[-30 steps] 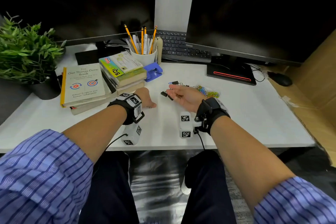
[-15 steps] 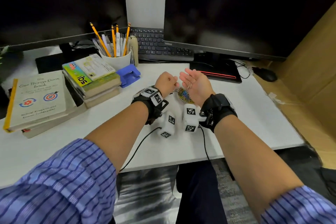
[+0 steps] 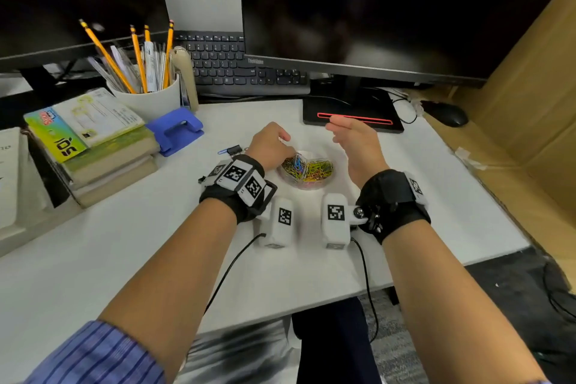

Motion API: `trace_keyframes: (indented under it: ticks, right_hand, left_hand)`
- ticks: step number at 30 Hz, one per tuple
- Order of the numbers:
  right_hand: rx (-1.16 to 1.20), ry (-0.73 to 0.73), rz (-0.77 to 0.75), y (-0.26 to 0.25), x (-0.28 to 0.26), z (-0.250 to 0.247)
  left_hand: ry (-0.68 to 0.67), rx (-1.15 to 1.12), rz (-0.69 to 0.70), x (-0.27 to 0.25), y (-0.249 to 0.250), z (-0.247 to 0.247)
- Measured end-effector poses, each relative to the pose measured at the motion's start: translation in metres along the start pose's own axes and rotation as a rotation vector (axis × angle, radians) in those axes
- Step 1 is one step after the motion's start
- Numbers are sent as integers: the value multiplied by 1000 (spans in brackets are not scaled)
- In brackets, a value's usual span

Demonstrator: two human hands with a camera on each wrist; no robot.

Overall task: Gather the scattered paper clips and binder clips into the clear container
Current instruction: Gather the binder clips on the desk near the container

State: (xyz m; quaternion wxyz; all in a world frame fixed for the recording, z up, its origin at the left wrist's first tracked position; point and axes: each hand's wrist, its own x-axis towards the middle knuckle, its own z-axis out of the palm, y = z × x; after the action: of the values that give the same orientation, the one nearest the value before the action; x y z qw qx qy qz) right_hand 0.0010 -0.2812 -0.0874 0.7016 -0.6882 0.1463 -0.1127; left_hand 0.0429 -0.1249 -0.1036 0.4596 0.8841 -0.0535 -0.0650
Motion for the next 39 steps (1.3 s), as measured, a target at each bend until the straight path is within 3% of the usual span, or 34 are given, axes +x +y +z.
trace_keyframes:
  ticks: [4, 11, 15, 21, 34, 39]
  right_hand:
    - [-39, -162, 107, 19, 6, 4]
    - [-5, -130, 54, 23, 16, 23]
    - [41, -131, 74, 23, 29, 29]
    - [147, -94, 79, 31, 43, 38]
    - [366, -170, 132, 22, 40, 33]
    - [357, -133, 47, 20, 40, 26]
  left_hand:
    - [-49, -55, -17, 9, -2, 3]
    - [61, -157, 63, 17, -1, -8]
    - [68, -383, 126, 24, 0, -12]
    - [-38, -373, 232, 29, 8, -3]
    - [-262, -515, 276, 28, 8, 11]
    - [-274, -508, 282, 22, 10, 10]
